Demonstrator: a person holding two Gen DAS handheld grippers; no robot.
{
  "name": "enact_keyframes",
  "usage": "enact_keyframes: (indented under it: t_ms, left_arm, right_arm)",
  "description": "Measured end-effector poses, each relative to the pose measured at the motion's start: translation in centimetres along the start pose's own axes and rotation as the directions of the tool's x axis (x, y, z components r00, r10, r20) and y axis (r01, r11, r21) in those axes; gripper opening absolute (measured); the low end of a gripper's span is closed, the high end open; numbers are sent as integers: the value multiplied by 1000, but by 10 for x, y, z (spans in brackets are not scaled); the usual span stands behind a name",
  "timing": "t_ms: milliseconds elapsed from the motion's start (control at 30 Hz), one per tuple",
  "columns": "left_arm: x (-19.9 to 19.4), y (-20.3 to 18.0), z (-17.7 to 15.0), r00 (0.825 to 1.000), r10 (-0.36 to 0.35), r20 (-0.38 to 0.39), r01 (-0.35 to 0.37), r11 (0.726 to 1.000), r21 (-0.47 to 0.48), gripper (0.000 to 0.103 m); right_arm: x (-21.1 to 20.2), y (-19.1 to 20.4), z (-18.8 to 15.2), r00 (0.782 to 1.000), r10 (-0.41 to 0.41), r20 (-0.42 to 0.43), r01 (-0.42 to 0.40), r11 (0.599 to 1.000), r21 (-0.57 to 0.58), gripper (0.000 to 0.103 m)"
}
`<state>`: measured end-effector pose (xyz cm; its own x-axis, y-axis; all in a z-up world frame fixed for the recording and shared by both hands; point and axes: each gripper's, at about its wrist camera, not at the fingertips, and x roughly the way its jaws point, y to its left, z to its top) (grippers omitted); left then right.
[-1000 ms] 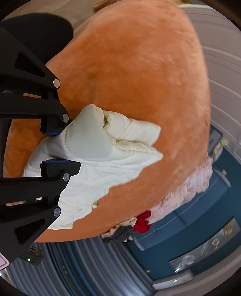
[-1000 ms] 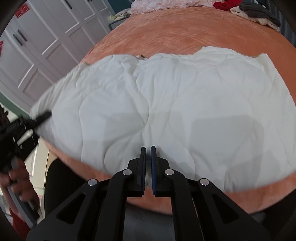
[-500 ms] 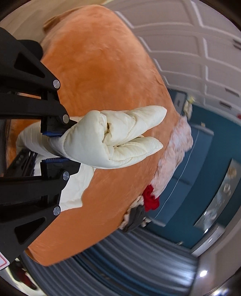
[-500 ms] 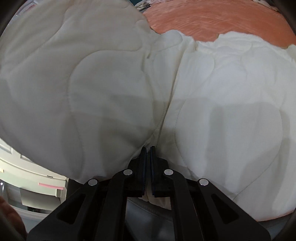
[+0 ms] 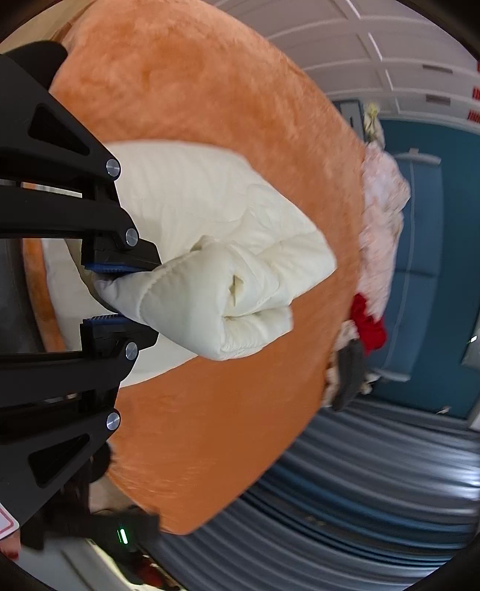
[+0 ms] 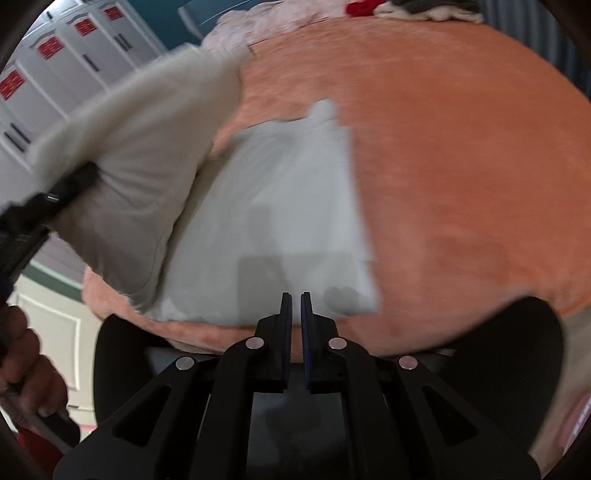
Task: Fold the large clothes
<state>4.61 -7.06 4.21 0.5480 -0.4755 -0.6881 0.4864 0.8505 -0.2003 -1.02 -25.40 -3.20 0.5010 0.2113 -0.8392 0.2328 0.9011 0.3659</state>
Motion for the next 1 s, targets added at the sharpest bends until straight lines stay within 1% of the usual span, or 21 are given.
enact_keyframes:
  t_ms: [133, 233, 267, 300, 333, 367, 400, 433, 467, 500, 533, 567, 600, 633, 700, 767, 800, 900, 933, 967, 1000]
  left_arm:
    - [35, -16, -21, 996, -5, -88, 8, 1000, 25, 13]
    - [48, -27, -34, 993, 16, -114, -10, 998, 61, 15]
    - [51, -28, -38, 992, 22, -123, -14, 998, 67, 16]
    - [51, -29, -40, 992, 23, -125, -14, 998, 66, 18]
    - [48, -30, -41, 992, 21, -124, -13, 998, 61, 18]
    - [44, -28, -41, 993, 17, -120, -11, 999, 49, 22]
    - [38, -25, -41, 993, 0, -114, 4, 999, 36, 26]
    - [33, -23, -41, 994, -12, -112, 15, 999, 30, 28]
    - [27, -20, -40, 994, -21, -112, 24, 999, 25, 35]
    - [18, -15, -40, 993, -38, -108, 40, 999, 15, 44]
    - [8, -9, -39, 993, -57, -99, 57, 998, 0, 49]
    - [1, -6, -39, 994, -69, -87, 68, 998, -17, 61]
    - [-13, 2, -40, 995, -80, -61, 77, 996, -49, 66]
    - [-23, 8, -41, 996, -82, -44, 79, 994, -71, 66]
    - [-43, 28, -43, 995, -94, -17, 91, 988, -126, 69]
    - [-53, 46, -46, 998, -58, -9, 56, 981, -184, 70]
    - [-54, 60, -48, 999, -35, -23, 29, 974, -225, 70]
    - [-47, 92, -56, 997, 8, -71, -31, 943, -331, 70]
    - [-44, 100, -59, 996, 1, -87, -33, 930, -365, 70]
    - [-41, 106, -62, 995, -9, -97, -30, 919, -394, 70]
    - [-38, 111, -63, 994, -12, -105, -33, 908, -418, 70]
  right_arm:
    - [-21, -13, 3, 999, -30, 28, 30, 1000, 10, 5]
    - [-37, -4, 3, 997, -29, 66, 30, 999, -10, 8]
    - [-42, 1, 3, 997, -22, 77, 24, 1000, -15, 14]
    - [-44, 3, 6, 996, -16, 85, 18, 1000, -19, 24]
    - [-49, 7, 10, 995, -7, 99, 10, 1000, -30, 29]
    - [-51, 11, 15, 994, 1, 110, 4, 999, -41, 39]
    - [-51, 18, 22, 993, 7, 121, 0, 998, -55, 45]
    - [-54, 24, 30, 991, 16, 135, -5, 997, -76, 46]
    - [-55, 31, 36, 989, 26, 144, -13, 996, -90, 47]
    - [-56, 34, 38, 988, 39, 148, -25, 995, -97, 50]
    - [-56, 40, 48, 986, 60, 153, -45, 994, -102, 52]
    - [-57, 44, 54, 985, 76, 157, -60, 993, -104, 56]
    - [-56, 53, 61, 982, 102, 156, -84, 990, -113, 61]
    - [-58, 57, 64, 981, 118, 155, -100, 988, -122, 64]
    - [-51, 73, 73, 976, 152, 153, -132, 982, -136, 73]
    - [-42, 81, 77, 976, 172, 135, -151, 977, -153, 76]
    - [-40, 85, 78, 977, 172, 123, -153, 976, -154, 76]
    - [-16, 93, 82, 980, 186, 65, -177, 976, -123, 76]
    - [-8, 93, 81, 980, 194, 43, -188, 976, -107, 76]
    - [-3, 94, 81, 980, 196, 31, -192, 976, -101, 73]
    - [1, 95, 80, 981, 191, 22, -188, 977, -102, 56]
